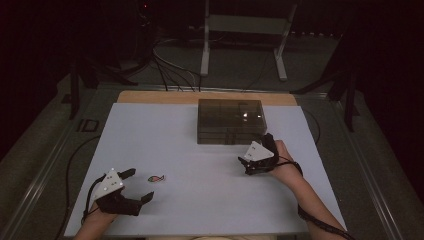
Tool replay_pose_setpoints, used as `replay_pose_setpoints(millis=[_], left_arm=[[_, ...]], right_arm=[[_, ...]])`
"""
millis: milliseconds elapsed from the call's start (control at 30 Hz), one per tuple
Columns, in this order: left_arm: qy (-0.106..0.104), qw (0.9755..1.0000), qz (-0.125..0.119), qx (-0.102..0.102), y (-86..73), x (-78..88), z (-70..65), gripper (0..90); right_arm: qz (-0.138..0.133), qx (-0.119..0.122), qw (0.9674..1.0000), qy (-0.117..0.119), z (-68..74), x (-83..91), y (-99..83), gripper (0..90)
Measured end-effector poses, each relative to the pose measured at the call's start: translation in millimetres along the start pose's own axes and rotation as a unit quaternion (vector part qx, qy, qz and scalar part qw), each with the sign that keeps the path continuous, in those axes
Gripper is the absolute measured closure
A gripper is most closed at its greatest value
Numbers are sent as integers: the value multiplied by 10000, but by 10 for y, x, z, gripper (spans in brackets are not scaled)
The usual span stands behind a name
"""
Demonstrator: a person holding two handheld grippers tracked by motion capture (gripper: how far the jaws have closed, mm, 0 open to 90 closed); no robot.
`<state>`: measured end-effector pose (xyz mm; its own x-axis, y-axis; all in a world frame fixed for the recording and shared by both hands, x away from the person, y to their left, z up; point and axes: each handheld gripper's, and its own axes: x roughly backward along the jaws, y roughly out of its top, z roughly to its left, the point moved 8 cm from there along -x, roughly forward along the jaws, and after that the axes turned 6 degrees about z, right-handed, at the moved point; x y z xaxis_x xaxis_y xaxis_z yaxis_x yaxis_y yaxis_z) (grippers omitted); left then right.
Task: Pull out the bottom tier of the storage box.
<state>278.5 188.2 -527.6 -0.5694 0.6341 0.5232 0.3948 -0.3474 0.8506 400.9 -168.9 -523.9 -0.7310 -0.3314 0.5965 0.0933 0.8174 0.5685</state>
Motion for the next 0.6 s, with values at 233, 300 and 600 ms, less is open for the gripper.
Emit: replay_pose_setpoints(millis=[233,300,600], left_arm=[[1,10000,-4,-4,1,0,-1,0],[2,10000,-9,-2,2,2,0,0],[2,10000,-12,-4,2,3,0,0]], right_arm=[[190,273,9994,-122,99,-95,17,106],[296,389,9987,-171,138,-129,18,107],[507,813,9947,-366,237,-222,87,161]])
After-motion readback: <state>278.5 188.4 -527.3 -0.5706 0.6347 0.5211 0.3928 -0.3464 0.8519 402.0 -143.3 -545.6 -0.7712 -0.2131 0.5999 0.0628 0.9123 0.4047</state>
